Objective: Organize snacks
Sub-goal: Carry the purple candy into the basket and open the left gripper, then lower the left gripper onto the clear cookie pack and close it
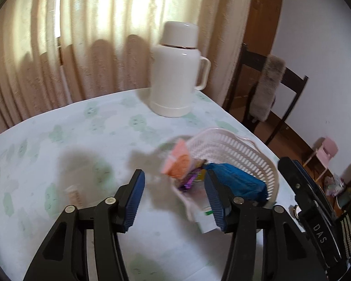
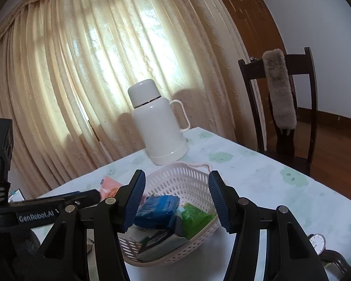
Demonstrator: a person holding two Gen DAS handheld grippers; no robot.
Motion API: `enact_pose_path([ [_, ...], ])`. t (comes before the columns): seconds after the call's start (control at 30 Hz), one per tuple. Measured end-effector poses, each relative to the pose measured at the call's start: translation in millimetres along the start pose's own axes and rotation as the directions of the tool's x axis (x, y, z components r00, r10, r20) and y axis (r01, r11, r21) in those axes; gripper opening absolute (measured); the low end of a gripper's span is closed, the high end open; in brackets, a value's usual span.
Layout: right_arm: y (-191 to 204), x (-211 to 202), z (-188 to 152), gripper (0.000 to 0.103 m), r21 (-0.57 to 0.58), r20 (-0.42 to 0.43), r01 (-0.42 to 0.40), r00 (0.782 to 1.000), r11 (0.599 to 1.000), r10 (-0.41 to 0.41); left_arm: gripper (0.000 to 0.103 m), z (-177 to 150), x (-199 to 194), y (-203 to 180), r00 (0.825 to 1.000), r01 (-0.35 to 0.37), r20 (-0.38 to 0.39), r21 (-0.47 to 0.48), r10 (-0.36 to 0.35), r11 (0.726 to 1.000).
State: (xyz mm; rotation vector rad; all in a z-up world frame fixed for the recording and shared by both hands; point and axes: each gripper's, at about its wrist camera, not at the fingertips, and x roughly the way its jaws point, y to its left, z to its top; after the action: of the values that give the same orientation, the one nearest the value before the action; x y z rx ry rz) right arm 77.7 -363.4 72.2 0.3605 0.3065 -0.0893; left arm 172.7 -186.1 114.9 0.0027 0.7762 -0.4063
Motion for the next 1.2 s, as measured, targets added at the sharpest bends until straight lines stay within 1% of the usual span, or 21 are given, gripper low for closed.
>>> enact_pose_path([
  [0.07, 0, 0, 0, 0.057, -0.001, 0.0, 0.0, 1.0, 1.0, 0.0, 0.052, 0, -5, 9, 1.0, -0.013, 0.005, -0.014, 0.014, 1.0],
  [0.13, 1, 0, 0, 0.057, -0.001, 0.001, -0.011, 1.0, 1.0, 0.011, 0.06, -2, -11, 17, 1.0, -0.024, 0.01, -0.024, 0.025, 0.999],
  [0.17, 1, 0, -1, 0.057, -0.003, 0.002, -0.015, 1.0, 1.0, 0.015, 0.062, -3, -14, 21, 0.999, -0.033, 0.014, -0.029, 0.034, 0.999],
  [0.33, 9, -2, -3, 0.057, -0.037, 0.01, -0.047, 0.999, 0.998, 0.047, 0.066, -9, -22, 45, 0.997, -0.081, 0.011, -0.057, 0.082, 0.995],
  [0.5, 15, 0, -5, 0.057, -0.063, 0.001, -0.066, 0.998, 0.996, 0.066, 0.067, -16, -20, 71, 0.992, -0.128, -0.011, -0.106, 0.128, 0.986],
  [0.6, 18, 0, -6, 0.057, -0.075, -0.002, -0.076, 0.997, 0.994, 0.076, 0.067, -21, -14, 86, 0.987, -0.16, -0.043, -0.138, 0.155, 0.977],
  [0.83, 22, 2, -9, 0.058, -0.1, -0.017, -0.089, 0.996, 0.991, 0.088, 0.067, -30, 9, 107, 0.978, -0.197, -0.105, -0.181, 0.18, 0.964],
  [0.9, 23, 2, -10, 0.059, -0.104, -0.021, -0.102, 0.995, 0.989, 0.1, 0.067, -32, 15, 112, 0.975, -0.208, -0.121, -0.192, 0.187, 0.959],
  [0.93, 24, 2, -10, 0.062, -0.106, -0.021, -0.108, 0.994, 0.988, 0.107, 0.067, -33, 18, 115, 0.973, -0.215, -0.129, -0.198, 0.192, 0.956],
  [1.03, 30, -4, -12, 0.064, -0.127, -0.013, -0.169, 0.986, 0.977, 0.169, 0.067, -34, 26, 122, 0.968, -0.23, -0.149, -0.215, 0.201, 0.949],
  [1.07, 35, -7, -14, 0.065, -0.149, -0.013, -0.203, 0.979, 0.968, 0.203, 0.067, -35, 29, 125, 0.966, -0.235, -0.156, -0.219, 0.204, 0.947],
  [1.13, 44, -8, -18, 0.068, -0.174, -0.035, -0.257, 0.966, 0.95, 0.255, 0.067, -36, 34, 128, 0.964, -0.242, -0.167, -0.222, 0.208, 0.945],
  [1.2, 55, -6, -24, 0.068, -0.209, -0.078, -0.313, 0.95, 0.926, 0.304, 0.067, -36, 39, 130, 0.962, -0.247, -0.175, -0.223, 0.21, 0.943],
])
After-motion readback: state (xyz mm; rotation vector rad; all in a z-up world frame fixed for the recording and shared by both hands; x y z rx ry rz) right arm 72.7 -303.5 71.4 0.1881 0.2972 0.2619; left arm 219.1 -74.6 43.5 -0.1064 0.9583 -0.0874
